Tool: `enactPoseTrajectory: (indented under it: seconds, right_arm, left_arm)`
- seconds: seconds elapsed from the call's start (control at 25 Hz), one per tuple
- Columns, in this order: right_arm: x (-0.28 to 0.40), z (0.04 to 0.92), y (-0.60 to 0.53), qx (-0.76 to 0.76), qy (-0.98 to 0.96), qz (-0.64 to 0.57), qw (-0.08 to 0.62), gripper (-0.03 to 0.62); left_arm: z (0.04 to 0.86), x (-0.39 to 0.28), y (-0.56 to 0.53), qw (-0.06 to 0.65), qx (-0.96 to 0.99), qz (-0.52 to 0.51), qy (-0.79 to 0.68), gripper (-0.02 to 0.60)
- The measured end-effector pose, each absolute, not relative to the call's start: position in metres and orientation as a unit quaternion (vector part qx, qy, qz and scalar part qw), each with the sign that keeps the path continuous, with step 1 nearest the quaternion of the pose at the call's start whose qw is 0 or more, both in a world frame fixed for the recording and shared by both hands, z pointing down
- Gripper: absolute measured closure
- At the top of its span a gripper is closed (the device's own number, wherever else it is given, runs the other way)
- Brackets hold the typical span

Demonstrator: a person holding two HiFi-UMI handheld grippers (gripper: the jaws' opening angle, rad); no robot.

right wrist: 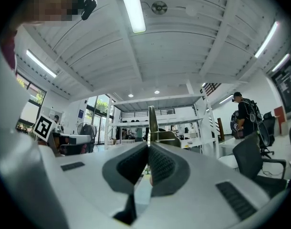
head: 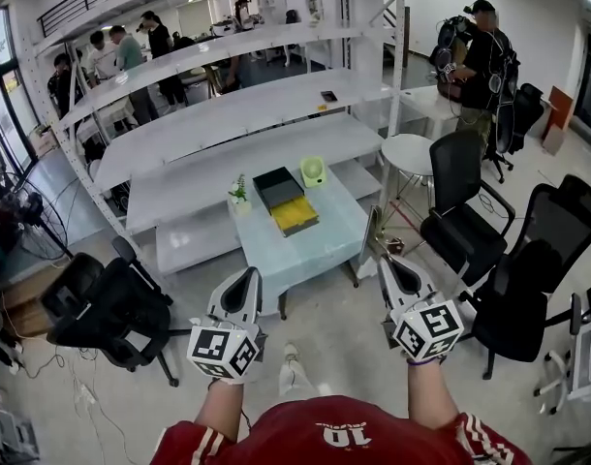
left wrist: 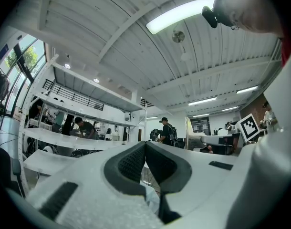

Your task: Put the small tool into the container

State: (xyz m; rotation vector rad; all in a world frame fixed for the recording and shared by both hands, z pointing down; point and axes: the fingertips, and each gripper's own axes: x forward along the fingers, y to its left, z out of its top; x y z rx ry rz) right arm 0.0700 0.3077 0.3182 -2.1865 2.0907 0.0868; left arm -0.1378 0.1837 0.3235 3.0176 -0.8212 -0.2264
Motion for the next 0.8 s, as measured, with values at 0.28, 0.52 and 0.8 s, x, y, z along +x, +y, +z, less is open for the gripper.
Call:
enactPoseTrajectory:
  seconds: [0.28,0.52,0.8]
  right_arm:
    - [0.076,0.318,0.302,-0.706,0.703,0.009,0.09,0.585]
    - [0.075,0.324,0.282,-0.7,0.709,0.004,0.081,0.585]
    - [0.081,0.329,0.24,-0.697,0.714,0.003,0.067,0.585]
  left_arm:
    - [0.325,-0.132,0.176,0.003,0.963,-0.071,-0.26,0.588]
    - [0.331,-0.133,0.158,0.006,0.962,-0.07,-0.264,0.588]
    - [0.339,-0.13,0.115,0.008,0.96,-0.065,-0.273,0.588]
